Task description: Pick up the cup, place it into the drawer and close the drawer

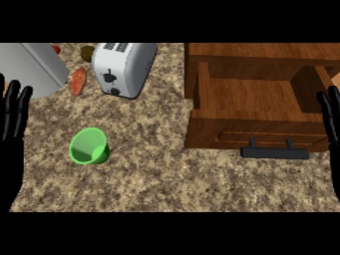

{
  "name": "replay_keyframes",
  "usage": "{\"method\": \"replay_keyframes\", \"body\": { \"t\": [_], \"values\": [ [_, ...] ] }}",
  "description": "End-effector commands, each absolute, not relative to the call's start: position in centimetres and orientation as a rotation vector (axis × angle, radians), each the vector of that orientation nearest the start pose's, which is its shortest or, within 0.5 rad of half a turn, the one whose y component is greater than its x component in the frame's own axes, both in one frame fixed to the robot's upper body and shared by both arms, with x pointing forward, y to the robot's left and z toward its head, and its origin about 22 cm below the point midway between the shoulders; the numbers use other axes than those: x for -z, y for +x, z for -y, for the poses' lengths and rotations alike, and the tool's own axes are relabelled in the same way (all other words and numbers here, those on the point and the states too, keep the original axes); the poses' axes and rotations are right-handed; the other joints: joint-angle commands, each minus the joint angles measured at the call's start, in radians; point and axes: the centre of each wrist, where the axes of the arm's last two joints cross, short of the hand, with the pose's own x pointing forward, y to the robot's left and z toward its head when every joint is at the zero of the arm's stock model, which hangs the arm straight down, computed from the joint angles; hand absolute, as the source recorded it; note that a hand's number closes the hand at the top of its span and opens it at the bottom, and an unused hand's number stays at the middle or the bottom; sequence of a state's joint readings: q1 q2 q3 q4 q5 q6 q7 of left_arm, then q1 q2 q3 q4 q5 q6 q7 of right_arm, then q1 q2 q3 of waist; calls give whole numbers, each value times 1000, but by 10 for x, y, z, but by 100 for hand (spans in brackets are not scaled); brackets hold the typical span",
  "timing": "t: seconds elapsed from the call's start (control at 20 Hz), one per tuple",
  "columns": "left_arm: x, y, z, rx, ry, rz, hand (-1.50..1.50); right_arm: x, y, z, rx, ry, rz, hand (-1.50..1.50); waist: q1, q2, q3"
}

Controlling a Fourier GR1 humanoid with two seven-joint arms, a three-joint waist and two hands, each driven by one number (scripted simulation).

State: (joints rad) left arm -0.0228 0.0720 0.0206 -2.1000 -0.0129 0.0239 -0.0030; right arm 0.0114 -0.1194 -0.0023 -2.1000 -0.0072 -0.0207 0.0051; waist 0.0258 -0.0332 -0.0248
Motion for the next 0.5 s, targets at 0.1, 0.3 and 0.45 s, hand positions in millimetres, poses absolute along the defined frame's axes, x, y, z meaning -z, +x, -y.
{"method": "replay_keyframes", "body": {
  "t": [0.1, 0.3, 0.45],
  "values": [
    [-114, 204, -246, 160, -145, 2112, -150, -134, 203, 243, -107, -87, 2099, -150, -25, 32, 24],
    [-98, 199, -238, 144, -450, 1906, -150, -122, 208, 243, -212, -105, 2028, -150, -22, 35, 22],
    [-91, 191, -277, 124, -461, 1883, -150, -116, 202, 234, -235, -81, 2016, -150, -19, 33, 24]
  ]
}}
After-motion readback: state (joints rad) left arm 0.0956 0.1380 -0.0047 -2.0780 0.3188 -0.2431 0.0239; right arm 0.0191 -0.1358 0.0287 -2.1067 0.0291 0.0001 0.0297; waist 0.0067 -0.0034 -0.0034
